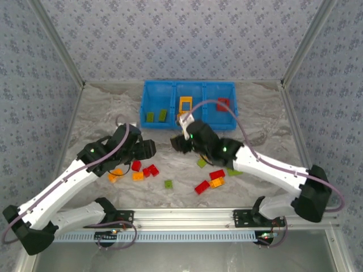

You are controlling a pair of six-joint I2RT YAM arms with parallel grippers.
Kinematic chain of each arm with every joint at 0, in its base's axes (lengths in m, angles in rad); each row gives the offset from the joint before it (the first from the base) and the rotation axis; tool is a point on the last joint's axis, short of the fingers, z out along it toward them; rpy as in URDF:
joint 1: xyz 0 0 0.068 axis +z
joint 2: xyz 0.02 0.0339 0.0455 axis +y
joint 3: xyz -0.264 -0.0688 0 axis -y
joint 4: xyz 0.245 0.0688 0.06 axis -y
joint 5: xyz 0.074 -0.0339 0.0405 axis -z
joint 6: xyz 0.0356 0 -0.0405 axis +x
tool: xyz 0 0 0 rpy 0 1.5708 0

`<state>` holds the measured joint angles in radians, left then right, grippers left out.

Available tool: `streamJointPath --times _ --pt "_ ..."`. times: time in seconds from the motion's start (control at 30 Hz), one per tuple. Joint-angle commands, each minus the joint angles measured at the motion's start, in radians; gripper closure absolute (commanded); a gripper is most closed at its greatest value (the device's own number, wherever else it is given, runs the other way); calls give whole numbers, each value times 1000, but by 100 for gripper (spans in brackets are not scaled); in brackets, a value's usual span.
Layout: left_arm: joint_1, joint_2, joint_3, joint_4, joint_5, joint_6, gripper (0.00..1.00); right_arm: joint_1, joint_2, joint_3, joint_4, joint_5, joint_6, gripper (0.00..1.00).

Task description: Sort the legos into containers by color

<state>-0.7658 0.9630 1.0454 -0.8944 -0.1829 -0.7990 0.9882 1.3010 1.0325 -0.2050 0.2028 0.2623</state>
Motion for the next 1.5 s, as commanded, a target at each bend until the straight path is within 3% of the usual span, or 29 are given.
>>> streamJointPath --times 0.0,0.13,0.3,0.43,0.57,0.73,0.87,1.07,1.2,1.37,1.47 --pt "23 -35 -20 -68 11 -26 26 94 -98 -134 86 103 -17 46" --pt "35 -54 -31 -91 9 -31 26 204 -187 -210 65 187 11 45" --pt "43 -67 -61 -113 9 -79 27 248 -195 -235 76 204 11 44" --pt "34 -25 -113 -53 121 -98 31 273 -194 -252 83 219 15 43" --pt "-102 66 -181 28 157 -198 31 311 -249 -293 63 224 34 40" --pt "-215 216 -207 122 158 -295 27 374 -356 -339 -20 142 50 33" --pt "-263 356 -174 169 163 -318 25 452 -472 -360 -113 134 87 30" --pt "-296 514 -146 242 189 -324 24 524 -585 -365 -236 235 147 30" --pt "-296 569 -128 266 171 -303 31 533 -595 -370 -236 253 157 30" --pt "-296 626 -114 268 163 -288 46 533 -582 -377 -230 257 171 30" --pt "-296 628 -116 265 162 -288 49 534 -588 -377 -241 269 182 31"
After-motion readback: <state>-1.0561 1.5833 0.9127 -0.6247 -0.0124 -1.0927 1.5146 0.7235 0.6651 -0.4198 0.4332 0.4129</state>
